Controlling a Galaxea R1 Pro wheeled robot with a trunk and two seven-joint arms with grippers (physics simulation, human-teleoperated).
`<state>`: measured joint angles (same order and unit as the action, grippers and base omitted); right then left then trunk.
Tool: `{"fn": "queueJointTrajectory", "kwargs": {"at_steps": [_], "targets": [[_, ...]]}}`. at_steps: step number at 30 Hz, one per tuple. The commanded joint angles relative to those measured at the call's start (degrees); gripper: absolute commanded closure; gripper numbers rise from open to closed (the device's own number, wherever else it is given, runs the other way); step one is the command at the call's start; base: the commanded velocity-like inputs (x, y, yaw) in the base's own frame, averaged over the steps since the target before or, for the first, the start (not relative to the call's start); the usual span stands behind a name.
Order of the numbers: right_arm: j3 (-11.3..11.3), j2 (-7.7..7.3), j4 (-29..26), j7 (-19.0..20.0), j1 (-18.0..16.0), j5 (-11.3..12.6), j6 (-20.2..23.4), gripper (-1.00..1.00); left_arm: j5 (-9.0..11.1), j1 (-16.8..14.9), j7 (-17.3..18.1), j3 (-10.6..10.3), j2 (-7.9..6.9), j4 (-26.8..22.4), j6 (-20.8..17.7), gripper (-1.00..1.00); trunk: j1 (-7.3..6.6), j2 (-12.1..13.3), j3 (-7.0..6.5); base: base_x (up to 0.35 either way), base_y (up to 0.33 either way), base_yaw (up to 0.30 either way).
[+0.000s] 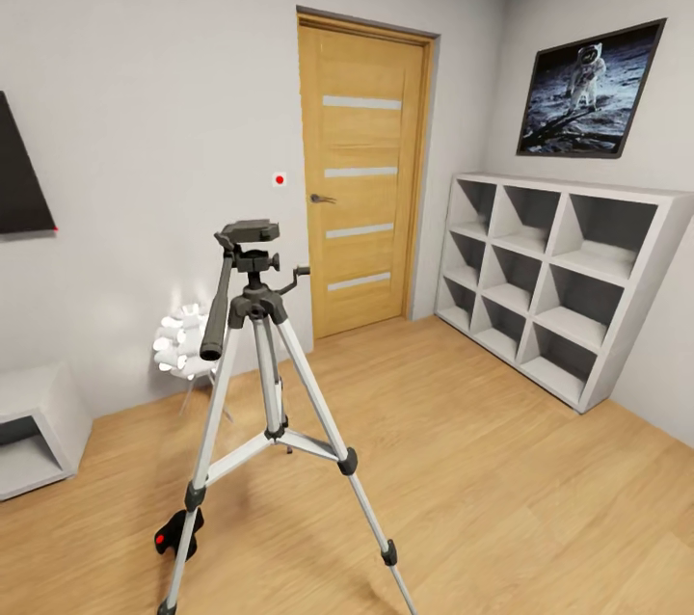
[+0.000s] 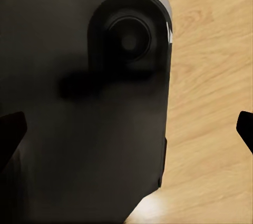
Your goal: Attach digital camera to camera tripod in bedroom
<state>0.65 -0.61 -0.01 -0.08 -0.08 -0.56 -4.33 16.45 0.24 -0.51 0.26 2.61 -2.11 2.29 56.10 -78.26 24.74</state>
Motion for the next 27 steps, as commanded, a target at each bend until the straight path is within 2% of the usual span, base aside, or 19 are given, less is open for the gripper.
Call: {"fn": "queueJointTrajectory", "kwargs": {"at_steps": [1, 27], "targets": [[0.06, -0.01, 0.01, -0.01, -0.01, -0.06, -0.16, -1.00, 0.25, 0.03, -0.05, 0.00, 0.02, -0.08, 0.08, -1.00, -0.23, 0.39, -0.14, 0.000, 0.000, 0.000], [0.06, -0.09, 0.01, -0.01, -0.01, -0.06, -0.16, -1.00, 0.25, 0.03, -0.02, 0.00, 0.03, -0.08, 0.08, -1.00, -5.94, 10.82, -4.81, 0.000, 0.000, 0.000]]}}
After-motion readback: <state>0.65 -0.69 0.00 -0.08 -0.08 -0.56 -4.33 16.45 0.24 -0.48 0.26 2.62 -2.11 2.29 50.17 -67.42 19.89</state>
